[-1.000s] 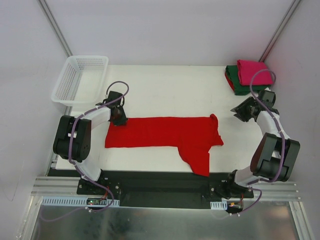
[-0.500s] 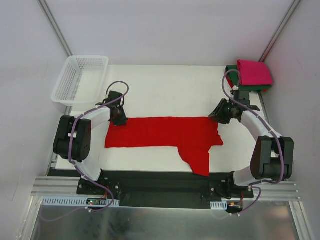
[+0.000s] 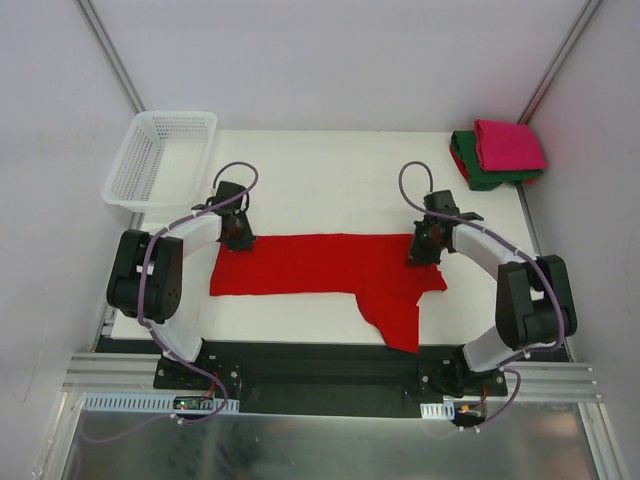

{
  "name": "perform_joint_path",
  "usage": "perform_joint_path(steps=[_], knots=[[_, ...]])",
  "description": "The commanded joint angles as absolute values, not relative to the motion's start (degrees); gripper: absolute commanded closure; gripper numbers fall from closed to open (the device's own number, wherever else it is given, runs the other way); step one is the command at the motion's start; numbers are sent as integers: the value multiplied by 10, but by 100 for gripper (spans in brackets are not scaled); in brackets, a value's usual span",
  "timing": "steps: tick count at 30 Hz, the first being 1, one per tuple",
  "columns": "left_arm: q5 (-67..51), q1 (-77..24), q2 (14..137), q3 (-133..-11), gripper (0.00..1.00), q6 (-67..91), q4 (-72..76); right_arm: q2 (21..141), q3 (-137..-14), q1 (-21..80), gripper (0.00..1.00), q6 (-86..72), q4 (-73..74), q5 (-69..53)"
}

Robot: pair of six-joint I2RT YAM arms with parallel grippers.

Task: Fold and stack the t-shirts
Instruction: Fold the other side of the tshirt into a rectangle

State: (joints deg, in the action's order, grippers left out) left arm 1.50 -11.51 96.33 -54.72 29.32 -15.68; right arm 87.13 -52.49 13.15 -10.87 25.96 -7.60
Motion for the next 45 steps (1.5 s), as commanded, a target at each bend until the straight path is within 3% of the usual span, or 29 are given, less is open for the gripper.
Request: perform_joint_path(steps=[1, 18, 23, 30, 36, 38, 40, 41, 42, 45], knots=[[34, -107, 989, -543, 100, 274, -202, 924, -571, 148, 99, -104, 286, -4], [33, -101, 1073, -654, 100, 251, -220, 1056, -721, 152, 99, -98, 338, 71], [34, -103, 1060, -675, 100, 240, -213, 989, -682, 153, 97, -88, 287, 58], [39, -119, 955, -707, 98, 218, -198, 859, -655, 160, 80, -80, 287, 67], [15, -181, 831, -651, 63, 255, -194, 780, -608, 211, 67, -91, 345, 67], [9, -216, 803, -607, 39, 270, -192, 759, -574, 237, 66, -108, 365, 74], [9, -244, 767, -563, 22, 295, -187, 726, -552, 253, 66, -131, 378, 76], [8, -270, 755, -546, 7, 307, -183, 715, -529, 268, 65, -139, 384, 83], [4, -283, 732, -530, 1, 328, -176, 702, -520, 276, 64, -150, 389, 86], [1, -333, 694, -464, 1, 372, -141, 657, -485, 297, 61, -187, 415, 109]])
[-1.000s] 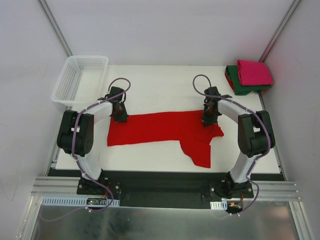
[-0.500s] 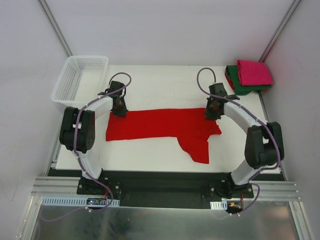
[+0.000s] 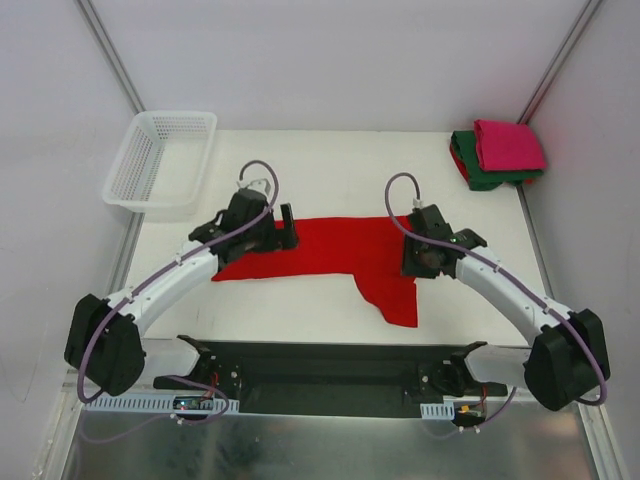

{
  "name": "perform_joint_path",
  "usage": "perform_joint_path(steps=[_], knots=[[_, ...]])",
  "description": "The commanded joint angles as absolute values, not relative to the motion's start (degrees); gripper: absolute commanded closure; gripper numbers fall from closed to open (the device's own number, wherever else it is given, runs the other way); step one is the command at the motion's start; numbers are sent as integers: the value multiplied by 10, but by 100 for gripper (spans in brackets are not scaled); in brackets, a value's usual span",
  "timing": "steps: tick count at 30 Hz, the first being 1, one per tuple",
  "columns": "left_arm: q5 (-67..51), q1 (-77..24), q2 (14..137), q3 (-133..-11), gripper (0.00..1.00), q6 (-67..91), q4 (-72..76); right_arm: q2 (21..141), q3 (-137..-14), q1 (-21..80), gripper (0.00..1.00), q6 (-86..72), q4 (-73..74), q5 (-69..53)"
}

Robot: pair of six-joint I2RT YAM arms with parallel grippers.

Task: Fold and stack the t-shirts
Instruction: Fold the other side of the tshirt into a rectangle

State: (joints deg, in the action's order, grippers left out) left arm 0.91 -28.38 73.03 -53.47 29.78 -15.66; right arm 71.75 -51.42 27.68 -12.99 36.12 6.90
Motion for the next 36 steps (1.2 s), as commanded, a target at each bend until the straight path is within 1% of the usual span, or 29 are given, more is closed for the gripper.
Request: perform_joint_path(steps=[1, 4, 7, 8, 9, 12, 15, 18, 22, 29, 36], knots=[[2, -349, 686, -437, 1, 382, -128, 637, -479, 299, 61, -197, 431, 115], [6, -406, 685, -397, 1, 406, -75, 600, -452, 301, 59, -235, 446, 124], [2, -460, 713, -379, 1, 417, -2, 584, -427, 302, 58, -257, 453, 114], [1, -474, 736, -378, 1, 423, 50, 576, -422, 302, 58, -265, 454, 112], [-10, -485, 750, -378, 1, 424, 74, 571, -412, 302, 55, -271, 454, 108], [-37, -517, 811, -393, 1, 433, 160, 553, -391, 302, 54, -296, 451, 85], [-53, -539, 870, -416, 1, 444, 206, 527, -374, 302, 53, -333, 460, 69], [-54, -555, 913, -439, 1, 446, 223, 496, -353, 301, 50, -360, 475, 73], [-65, -565, 955, -461, 1, 449, 232, 471, -331, 302, 50, -387, 490, 58], [-73, -567, 990, -481, 1, 451, 243, 482, -315, 304, 50, -401, 512, 50], [-82, -567, 1002, -491, 1, 451, 243, 499, -270, 307, 50, -416, 463, 37]])
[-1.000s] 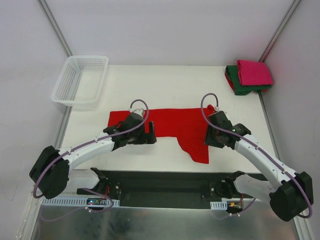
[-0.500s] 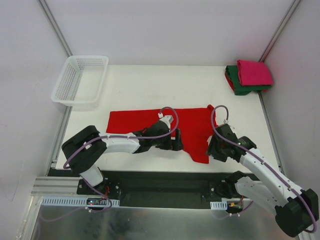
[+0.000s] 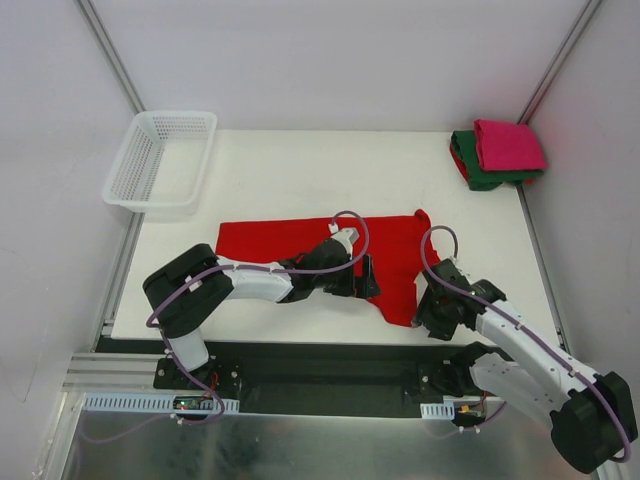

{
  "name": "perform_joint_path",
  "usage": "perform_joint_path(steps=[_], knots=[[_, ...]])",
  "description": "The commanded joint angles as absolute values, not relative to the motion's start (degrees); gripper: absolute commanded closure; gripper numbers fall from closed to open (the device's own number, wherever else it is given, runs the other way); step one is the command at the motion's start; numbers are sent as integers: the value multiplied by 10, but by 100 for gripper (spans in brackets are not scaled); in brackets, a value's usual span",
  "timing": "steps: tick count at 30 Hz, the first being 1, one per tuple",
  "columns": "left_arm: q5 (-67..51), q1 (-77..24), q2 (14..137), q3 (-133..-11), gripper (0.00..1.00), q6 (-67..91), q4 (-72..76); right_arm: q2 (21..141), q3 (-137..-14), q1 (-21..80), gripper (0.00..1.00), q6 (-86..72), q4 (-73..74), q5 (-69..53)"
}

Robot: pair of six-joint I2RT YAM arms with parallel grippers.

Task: Fold and stack the t-shirts
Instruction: Fold the other side of the tshirt into a rectangle

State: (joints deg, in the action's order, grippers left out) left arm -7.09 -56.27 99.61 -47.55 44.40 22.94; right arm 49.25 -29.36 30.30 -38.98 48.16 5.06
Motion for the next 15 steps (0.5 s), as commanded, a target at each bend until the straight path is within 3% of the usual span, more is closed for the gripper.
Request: perform_joint_path(steps=[1, 15], knots=[[-83, -567, 1002, -491, 1, 449, 243, 500, -263, 307, 50, -418, 454, 33], [-77, -567, 996, -489, 1, 443, 233, 497, -250, 308, 52, -425, 405, 77]])
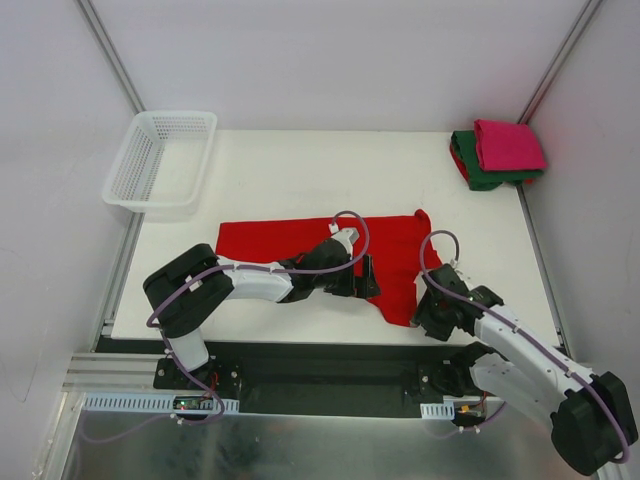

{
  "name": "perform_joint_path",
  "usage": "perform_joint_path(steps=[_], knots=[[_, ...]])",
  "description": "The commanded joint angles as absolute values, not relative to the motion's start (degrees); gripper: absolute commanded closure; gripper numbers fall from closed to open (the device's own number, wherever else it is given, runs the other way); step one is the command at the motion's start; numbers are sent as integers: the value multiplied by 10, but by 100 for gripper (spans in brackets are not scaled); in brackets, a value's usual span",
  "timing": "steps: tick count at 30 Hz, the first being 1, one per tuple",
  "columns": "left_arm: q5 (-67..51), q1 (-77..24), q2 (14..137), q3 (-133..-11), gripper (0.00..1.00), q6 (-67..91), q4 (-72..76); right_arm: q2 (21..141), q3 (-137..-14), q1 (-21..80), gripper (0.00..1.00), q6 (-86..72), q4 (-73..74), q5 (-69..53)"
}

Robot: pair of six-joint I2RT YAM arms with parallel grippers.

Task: Fold and stack the t-shirts
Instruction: Fold the other side of the tshirt into a rectangle

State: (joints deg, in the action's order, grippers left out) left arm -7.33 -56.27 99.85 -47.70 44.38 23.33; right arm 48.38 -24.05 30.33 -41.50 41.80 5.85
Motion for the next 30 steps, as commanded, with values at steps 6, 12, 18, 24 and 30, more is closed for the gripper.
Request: perform_joint_path(steps=[6, 12, 18, 24, 30], knots=[[-73, -568, 993, -488, 1, 444, 230, 551, -271, 307, 52, -411, 389, 82], [-67, -567, 985, -476, 1, 444, 228, 575, -276, 307, 64, -408, 374, 82], [-62, -567, 978, -470, 1, 444, 227, 585, -276, 308, 75, -406, 364, 85], [-62, -567, 977, -471, 1, 443, 225, 601, -276, 307, 74, -405, 338, 76], [-63, -566, 976, -470, 1, 441, 223, 599, -288, 308, 70, -400, 338, 79]])
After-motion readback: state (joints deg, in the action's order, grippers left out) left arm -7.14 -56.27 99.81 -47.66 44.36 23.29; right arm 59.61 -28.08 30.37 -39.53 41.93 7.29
